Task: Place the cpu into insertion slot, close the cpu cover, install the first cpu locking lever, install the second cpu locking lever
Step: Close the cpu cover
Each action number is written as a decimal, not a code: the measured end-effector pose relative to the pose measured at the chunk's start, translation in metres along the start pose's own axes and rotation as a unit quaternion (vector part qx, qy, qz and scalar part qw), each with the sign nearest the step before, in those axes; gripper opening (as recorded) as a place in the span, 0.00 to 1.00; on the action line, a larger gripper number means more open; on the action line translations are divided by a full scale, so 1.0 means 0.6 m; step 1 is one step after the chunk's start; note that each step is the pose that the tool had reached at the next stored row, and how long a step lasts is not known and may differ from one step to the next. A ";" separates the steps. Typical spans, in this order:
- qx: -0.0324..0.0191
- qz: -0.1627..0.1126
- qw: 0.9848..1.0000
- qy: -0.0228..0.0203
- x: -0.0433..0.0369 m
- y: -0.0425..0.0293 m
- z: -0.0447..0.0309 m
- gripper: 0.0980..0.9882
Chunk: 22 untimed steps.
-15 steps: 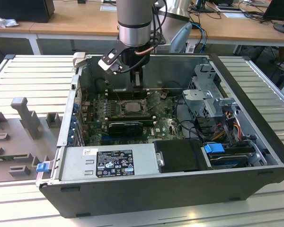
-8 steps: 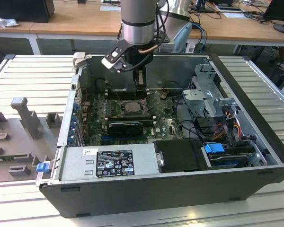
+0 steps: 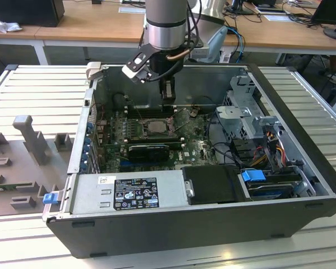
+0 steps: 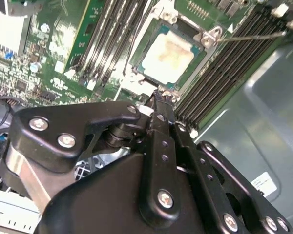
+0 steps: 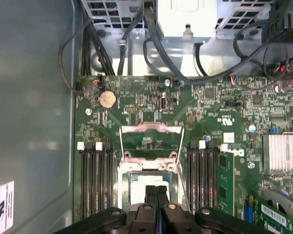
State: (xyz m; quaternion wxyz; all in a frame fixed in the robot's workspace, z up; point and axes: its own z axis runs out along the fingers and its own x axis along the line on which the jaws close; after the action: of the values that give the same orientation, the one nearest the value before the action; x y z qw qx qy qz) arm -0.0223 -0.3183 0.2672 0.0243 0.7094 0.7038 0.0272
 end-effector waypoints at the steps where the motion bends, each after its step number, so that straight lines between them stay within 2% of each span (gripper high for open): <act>1: 0.000 0.000 1.000 0.000 0.000 0.004 0.000 0.01; 3: 0.000 0.000 1.000 0.000 0.000 0.010 0.001 0.01; 9: 0.000 0.000 1.000 0.000 0.000 0.012 -0.008 0.01; 17: 0.000 0.000 1.000 0.000 0.000 0.020 -0.008 0.01; 22: 0.000 0.000 1.000 0.000 0.000 0.022 -0.013 0.01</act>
State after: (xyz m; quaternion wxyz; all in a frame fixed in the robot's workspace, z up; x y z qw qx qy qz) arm -0.0094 -0.3183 0.2759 0.0243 0.7094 0.7039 0.0273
